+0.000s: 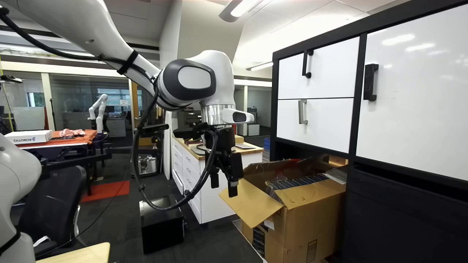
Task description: Slide the box inwards
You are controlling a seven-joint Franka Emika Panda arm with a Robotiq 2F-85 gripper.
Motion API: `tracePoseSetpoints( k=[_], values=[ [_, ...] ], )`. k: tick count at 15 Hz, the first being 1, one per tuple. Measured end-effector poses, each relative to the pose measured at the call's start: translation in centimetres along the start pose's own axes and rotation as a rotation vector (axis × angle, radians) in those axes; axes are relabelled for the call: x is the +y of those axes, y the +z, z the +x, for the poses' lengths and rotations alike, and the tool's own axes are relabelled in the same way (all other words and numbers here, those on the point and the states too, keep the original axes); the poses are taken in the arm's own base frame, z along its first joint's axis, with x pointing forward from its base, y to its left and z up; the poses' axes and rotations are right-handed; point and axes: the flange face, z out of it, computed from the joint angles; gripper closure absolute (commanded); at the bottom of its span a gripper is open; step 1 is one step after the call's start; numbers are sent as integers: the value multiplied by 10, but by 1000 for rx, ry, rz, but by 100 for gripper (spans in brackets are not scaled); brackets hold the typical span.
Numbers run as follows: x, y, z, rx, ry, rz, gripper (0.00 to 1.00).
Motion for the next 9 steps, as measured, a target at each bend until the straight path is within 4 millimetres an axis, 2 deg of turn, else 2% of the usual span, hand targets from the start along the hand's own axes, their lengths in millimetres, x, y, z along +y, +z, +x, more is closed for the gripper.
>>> tracePoseSetpoints(
  k=[5,9],
  values=[
    [-7,4,5,29,10,32,0],
    [-16,25,12,80,52,103,0]
  ],
)
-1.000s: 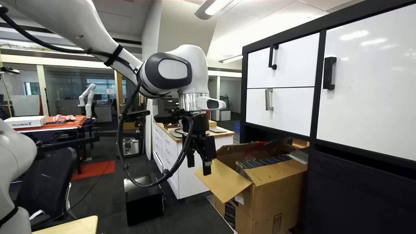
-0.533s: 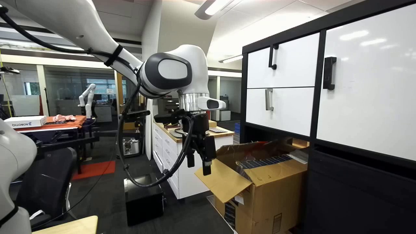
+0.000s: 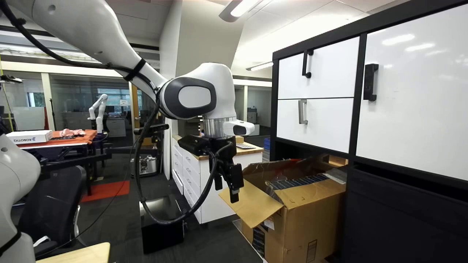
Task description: Slide the box inwards
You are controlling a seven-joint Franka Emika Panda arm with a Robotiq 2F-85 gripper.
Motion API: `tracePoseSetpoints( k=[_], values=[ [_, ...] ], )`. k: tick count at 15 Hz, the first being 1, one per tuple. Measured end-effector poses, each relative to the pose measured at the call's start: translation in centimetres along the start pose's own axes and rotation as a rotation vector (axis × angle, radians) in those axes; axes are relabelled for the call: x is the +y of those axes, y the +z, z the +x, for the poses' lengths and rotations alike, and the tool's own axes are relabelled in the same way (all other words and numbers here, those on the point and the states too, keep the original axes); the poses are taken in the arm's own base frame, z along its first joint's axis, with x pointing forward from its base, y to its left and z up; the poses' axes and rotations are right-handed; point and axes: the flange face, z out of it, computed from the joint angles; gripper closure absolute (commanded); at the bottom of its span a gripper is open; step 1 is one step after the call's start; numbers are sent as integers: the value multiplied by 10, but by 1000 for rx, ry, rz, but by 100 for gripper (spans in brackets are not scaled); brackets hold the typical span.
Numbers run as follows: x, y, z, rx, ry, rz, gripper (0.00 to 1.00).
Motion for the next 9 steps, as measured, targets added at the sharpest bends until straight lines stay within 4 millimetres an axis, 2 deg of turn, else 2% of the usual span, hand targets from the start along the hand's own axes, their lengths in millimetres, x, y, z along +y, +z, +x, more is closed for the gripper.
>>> tracePoseSetpoints(
  k=[7,8,9],
  values=[
    [-11,39,-5,162,43,54,0],
    [-13,45,-7,180,41,55,25],
    [-15,51,-10,195,39,56,26]
  ],
)
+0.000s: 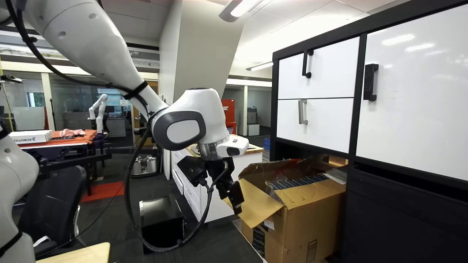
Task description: Slide the box inwards
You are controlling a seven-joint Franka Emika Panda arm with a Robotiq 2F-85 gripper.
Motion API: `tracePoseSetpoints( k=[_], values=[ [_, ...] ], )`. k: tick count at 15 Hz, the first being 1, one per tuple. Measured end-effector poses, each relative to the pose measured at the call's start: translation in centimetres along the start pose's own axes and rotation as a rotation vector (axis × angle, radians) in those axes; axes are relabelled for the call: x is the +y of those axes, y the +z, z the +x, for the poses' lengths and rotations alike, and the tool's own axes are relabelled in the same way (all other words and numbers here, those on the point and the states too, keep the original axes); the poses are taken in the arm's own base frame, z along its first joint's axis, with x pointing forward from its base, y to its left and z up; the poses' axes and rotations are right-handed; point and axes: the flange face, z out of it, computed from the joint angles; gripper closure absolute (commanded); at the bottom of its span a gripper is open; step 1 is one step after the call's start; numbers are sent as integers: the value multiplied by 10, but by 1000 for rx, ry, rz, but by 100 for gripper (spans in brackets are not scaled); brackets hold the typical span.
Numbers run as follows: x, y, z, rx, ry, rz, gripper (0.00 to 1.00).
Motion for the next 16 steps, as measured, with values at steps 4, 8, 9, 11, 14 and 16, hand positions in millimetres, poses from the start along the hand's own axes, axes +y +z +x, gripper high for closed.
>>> tracePoseSetpoints(
  k=[4,8,9,11,14,16],
  values=[
    [-6,24,-9,54,-2,13,53],
    [-11,36,-2,139,17,26,80],
    [-13,37,1,162,15,29,87],
    [-18,38,8,206,9,31,99],
    [-25,37,24,261,2,33,100],
    [-28,36,35,284,3,37,100]
  ],
)
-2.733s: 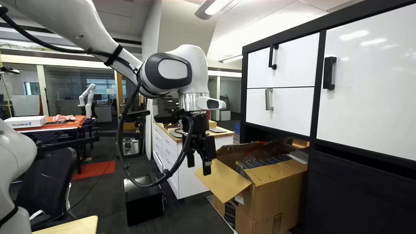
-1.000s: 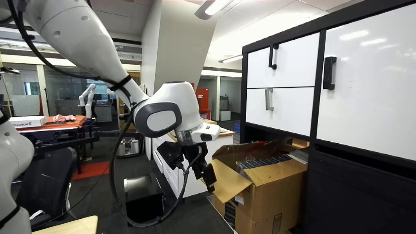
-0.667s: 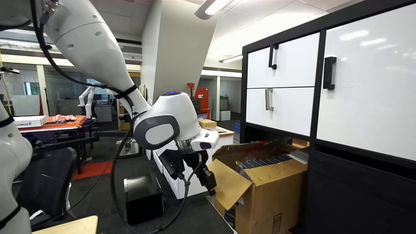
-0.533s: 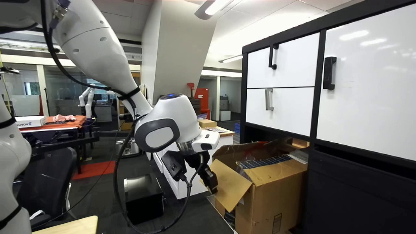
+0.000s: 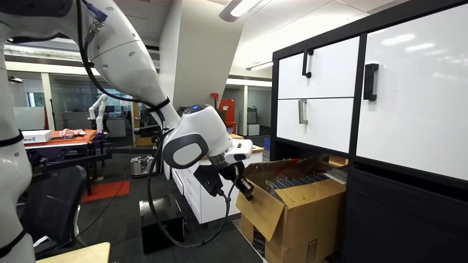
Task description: Slide the box inwards
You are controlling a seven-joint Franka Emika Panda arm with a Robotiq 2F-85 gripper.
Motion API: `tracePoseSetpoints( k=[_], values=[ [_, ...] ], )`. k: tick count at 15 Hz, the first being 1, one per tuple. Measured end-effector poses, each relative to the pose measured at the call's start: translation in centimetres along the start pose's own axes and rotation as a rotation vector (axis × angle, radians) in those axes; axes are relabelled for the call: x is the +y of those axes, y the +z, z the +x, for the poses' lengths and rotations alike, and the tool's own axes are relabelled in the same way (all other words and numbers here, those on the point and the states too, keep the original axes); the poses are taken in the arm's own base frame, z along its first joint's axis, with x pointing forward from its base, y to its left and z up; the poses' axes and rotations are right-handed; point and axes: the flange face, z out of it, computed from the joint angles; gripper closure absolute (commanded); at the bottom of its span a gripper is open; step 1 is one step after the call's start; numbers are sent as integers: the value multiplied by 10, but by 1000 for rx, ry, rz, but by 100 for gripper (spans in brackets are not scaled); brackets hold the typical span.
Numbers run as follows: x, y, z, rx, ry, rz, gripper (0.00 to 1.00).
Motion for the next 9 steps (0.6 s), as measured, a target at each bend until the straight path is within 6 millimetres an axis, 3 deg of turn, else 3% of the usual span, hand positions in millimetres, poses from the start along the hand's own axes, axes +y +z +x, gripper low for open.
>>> tracePoseSetpoints(
  k=[9],
  values=[
    [1,22,27,20,9,6,100]
  ],
)
